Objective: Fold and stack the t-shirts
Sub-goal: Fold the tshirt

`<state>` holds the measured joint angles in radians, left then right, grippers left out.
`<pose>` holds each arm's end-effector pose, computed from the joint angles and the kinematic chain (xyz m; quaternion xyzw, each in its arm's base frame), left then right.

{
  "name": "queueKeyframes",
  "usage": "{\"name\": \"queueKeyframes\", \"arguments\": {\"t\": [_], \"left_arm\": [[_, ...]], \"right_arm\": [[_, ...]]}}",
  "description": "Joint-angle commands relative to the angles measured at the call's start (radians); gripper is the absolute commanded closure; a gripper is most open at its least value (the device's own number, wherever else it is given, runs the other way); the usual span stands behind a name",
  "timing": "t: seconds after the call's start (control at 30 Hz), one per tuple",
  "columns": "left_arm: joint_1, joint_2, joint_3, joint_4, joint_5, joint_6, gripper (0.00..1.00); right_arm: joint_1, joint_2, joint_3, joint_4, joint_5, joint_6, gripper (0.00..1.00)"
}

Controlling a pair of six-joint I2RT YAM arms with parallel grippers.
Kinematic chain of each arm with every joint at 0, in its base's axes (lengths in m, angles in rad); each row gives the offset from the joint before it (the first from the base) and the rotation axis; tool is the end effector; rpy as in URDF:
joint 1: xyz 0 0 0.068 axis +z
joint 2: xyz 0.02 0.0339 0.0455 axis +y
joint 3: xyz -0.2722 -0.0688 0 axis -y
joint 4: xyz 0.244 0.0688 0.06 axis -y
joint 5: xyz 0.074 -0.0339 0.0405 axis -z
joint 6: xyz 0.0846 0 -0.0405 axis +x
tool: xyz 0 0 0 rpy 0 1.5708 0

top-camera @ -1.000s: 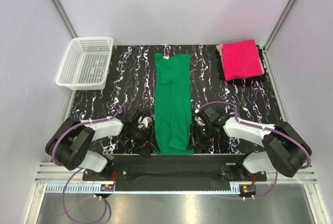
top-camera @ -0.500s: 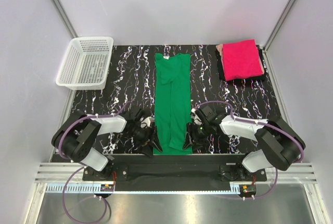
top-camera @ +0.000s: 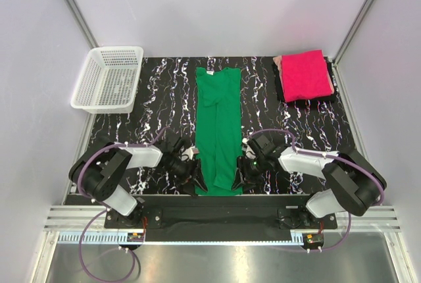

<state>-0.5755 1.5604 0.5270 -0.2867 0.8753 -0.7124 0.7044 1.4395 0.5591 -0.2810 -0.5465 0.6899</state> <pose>0.1538 -0.1772 0.0826 0.0086 -0.9002 0.4043 0.1619 0.1576 0.1917 0.0993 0.0617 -0.9424 -0.3282 0.0196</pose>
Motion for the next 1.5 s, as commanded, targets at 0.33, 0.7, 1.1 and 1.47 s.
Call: {"name": "queueKeyframes", "arguments": {"t": [0.33, 0.7, 1.1, 1.47], "left_arm": [[-0.009, -0.054, -0.108, 0.066, -0.142, -0.012, 0.64], [-0.009, -0.026, -0.070, 0.066, -0.133, -0.005, 0.61], [-0.007, -0.029, -0.045, 0.046, -0.205, -0.016, 0.46], [0.049, 0.020, 0.037, 0.014, -0.265, 0.010, 0.48]], "right_arm": [[0.004, 0.022, -0.041, -0.015, 0.057, -0.010, 0.63], [0.003, -0.008, -0.036, -0.018, 0.053, -0.010, 0.51], [0.004, -0.008, -0.034, -0.034, 0.079, -0.021, 0.46], [0.004, -0.045, -0.036, -0.058, 0.097, -0.013, 0.46]]}}
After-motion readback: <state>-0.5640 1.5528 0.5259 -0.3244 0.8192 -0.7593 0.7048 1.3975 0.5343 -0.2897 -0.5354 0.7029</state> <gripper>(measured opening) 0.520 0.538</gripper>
